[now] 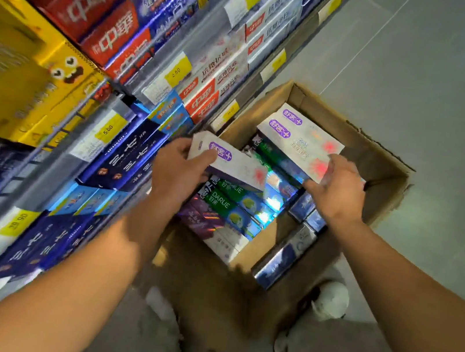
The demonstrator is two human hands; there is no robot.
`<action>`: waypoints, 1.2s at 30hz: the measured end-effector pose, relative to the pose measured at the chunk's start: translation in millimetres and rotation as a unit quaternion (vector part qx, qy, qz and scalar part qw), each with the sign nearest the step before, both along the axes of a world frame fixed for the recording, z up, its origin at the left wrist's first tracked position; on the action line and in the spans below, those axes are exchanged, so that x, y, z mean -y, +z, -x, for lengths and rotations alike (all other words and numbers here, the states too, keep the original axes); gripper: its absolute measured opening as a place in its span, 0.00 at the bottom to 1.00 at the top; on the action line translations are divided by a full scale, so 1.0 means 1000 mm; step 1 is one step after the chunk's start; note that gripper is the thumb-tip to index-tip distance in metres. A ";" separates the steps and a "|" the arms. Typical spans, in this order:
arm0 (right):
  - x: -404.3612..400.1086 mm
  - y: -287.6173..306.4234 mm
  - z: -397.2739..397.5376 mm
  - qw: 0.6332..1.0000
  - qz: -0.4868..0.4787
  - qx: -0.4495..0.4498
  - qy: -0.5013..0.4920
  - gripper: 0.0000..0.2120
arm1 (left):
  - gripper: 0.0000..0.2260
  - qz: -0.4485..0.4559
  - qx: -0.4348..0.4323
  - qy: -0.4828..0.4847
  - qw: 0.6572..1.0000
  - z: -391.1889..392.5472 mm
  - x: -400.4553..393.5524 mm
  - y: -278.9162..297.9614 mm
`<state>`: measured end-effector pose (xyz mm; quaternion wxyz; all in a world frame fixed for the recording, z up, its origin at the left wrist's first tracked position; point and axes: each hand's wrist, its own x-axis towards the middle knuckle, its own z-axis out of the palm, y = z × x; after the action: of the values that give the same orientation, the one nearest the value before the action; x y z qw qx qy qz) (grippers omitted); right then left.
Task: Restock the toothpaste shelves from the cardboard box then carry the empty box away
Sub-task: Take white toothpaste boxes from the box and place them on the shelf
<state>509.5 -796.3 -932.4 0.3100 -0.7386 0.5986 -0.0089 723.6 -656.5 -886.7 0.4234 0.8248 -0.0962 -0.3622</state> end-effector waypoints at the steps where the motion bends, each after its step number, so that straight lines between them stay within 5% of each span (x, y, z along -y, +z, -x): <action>1: -0.005 0.025 0.004 1.000 -0.015 0.019 -0.014 0.28 | 0.05 -0.001 -0.011 0.014 1.000 0.003 -0.008 0.021; 5: -0.025 0.125 0.028 0.977 -0.097 0.154 -0.116 0.29 | 0.06 0.006 -0.065 0.051 0.997 0.016 -0.040 0.126; 9: -0.056 0.257 0.039 0.939 -0.177 0.232 -0.185 0.16 | 0.03 0.008 -0.095 0.060 0.994 0.022 -0.072 0.231; 12: -0.077 0.328 0.050 0.964 -0.100 0.187 -0.161 0.08 | 0.03 0.010 -0.096 0.048 0.994 0.028 -0.092 0.305; 18: -0.121 0.451 0.069 0.986 0.005 0.161 -0.048 0.15 | 0.05 0.043 -0.099 0.046 0.993 0.041 -0.126 0.424; 23: -0.130 0.488 0.112 0.979 0.011 0.186 -0.080 0.18 | 0.09 0.081 -0.093 0.030 0.992 0.071 -0.139 0.489; 27: -0.121 0.500 0.164 0.974 -0.011 0.210 -0.083 0.17 | 0.26 0.145 -0.091 0.012 0.985 0.118 -0.144 0.531; 36: -0.073 0.574 0.284 0.975 0.021 0.223 -0.012 0.19 | 0.18 0.147 -0.033 0.025 0.988 0.273 -0.144 0.583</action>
<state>225.5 -723.6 -357.9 0.4200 -0.7168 0.5232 -0.1898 450.9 -512.6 -303.3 0.5518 0.7435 -0.1139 -0.3602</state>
